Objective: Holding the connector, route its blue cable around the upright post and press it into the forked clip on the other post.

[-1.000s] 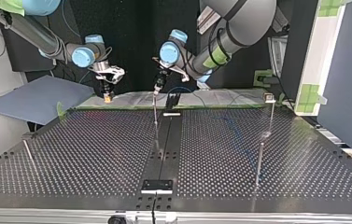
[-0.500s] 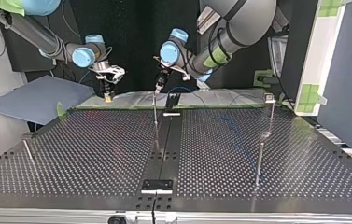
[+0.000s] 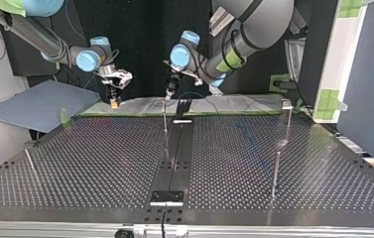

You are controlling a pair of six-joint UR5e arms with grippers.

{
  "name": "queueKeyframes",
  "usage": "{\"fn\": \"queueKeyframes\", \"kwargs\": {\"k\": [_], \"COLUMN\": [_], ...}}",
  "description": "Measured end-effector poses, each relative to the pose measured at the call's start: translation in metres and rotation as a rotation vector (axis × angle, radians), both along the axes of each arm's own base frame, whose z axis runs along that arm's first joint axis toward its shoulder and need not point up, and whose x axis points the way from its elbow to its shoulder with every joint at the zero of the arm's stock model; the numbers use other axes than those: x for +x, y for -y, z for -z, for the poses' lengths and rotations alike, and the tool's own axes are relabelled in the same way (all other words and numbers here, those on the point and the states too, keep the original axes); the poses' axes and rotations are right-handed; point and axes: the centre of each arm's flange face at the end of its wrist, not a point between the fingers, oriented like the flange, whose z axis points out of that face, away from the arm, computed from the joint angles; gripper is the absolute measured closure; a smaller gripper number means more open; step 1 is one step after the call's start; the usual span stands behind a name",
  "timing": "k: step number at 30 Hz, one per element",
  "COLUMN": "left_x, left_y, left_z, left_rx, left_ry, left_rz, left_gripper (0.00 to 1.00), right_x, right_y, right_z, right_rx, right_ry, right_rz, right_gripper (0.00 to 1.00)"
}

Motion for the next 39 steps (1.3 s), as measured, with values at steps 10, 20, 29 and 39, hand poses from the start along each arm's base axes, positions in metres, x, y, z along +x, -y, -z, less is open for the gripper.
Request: {"fn": "queueKeyframes", "kwargs": {"k": [10, 20, 29, 39], "left_x": [-0.004, -0.023, -0.046, -0.063], "left_y": [-0.005, -0.009, -0.005, -0.013], "left_z": [0.001, -0.025, -0.053, -0.085], "left_rx": [0.032, 0.034, -0.021, -0.125], "left_ry": [-0.018, 0.031, 0.086, 0.128], "left_rz": [-0.028, -0.042, 0.013, 0.023], "left_gripper": [0.02, 0.02, 0.02, 0.02], "right_x": [0.0, 0.0, 0.0, 0.001], "right_y": [0.001, 0.001, 0.001, 0.0], "right_z": [0.0, 0.0, 0.0, 0.0], "right_rx": [-0.004, -0.004, 0.0, 0.004], "right_ry": [0.004, 0.007, 0.009, 0.012], "right_rz": [0.0, 0.0, 0.0, 0.003], "right_gripper": [1.0, 1.0, 1.0, 1.0]}}
